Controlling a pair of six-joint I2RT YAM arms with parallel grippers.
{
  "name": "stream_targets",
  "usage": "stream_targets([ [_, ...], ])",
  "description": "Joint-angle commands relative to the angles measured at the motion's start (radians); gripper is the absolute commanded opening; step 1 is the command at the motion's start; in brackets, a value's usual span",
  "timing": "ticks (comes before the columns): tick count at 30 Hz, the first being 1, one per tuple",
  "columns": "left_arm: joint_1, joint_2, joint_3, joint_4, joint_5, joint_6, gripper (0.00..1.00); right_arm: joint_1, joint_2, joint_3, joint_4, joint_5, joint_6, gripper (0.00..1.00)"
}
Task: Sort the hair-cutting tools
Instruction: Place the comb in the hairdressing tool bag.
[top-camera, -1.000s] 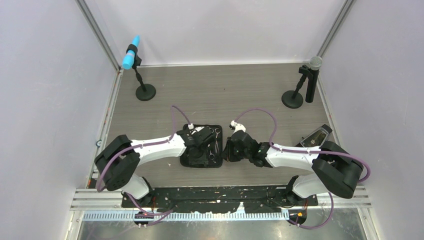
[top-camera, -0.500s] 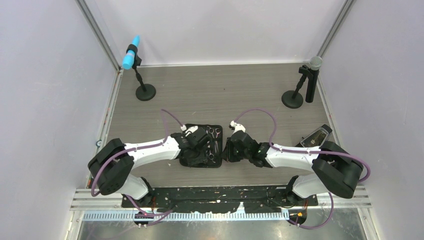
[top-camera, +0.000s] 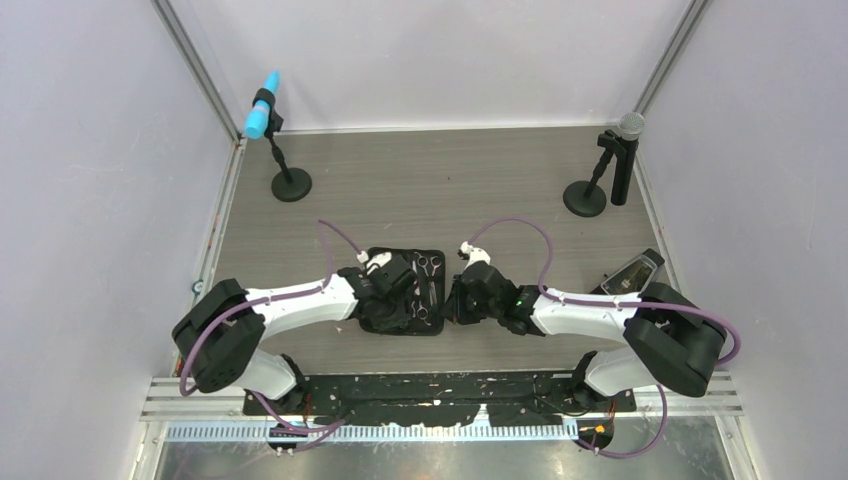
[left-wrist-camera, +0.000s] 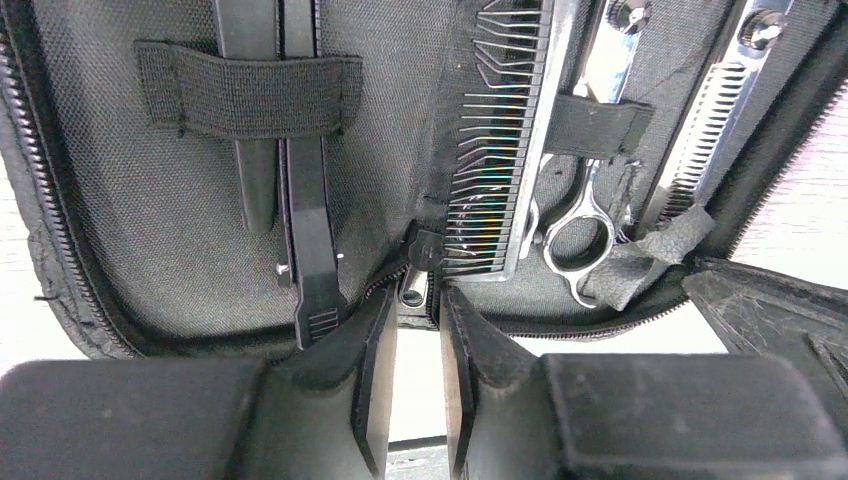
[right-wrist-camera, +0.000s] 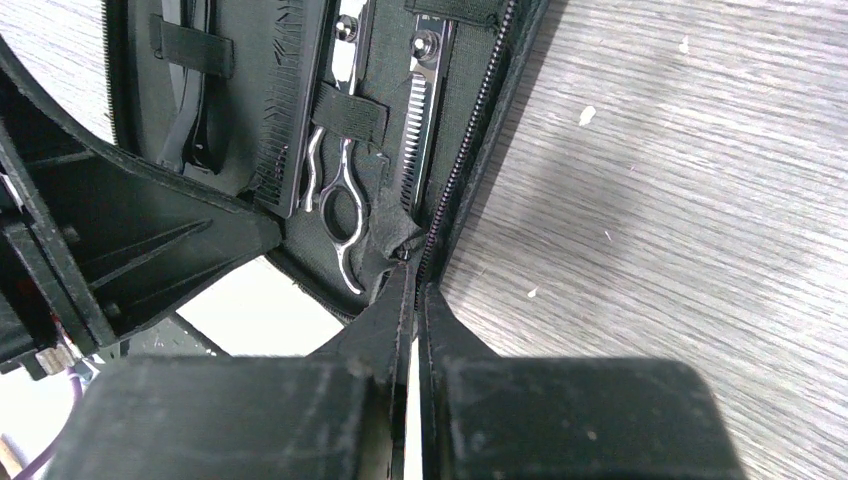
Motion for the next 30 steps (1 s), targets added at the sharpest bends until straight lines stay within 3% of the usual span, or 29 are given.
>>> stream_targets([
  [1,0.015,-0.004,-0.055,0.171,-0.073,0.007,0.24,0.000,-0.023,-0.005,0.032,0.007,0.002,0.05],
  [12,0.026,-0.097,-0.040,0.341,0.022,0.013,0.25,0.000,-0.009,-0.002,0.037,0.000,0.006,0.05],
  [20,0.048,-0.149,-0.124,0.469,0.092,-0.011,0.21,0.000,-0.001,-0.002,0.044,0.000,0.004,0.05],
  [30,0.058,-0.105,-0.145,0.460,0.074,-0.046,0.16,0.000,-0.004,-0.003,0.044,0.001,0.006,0.05],
])
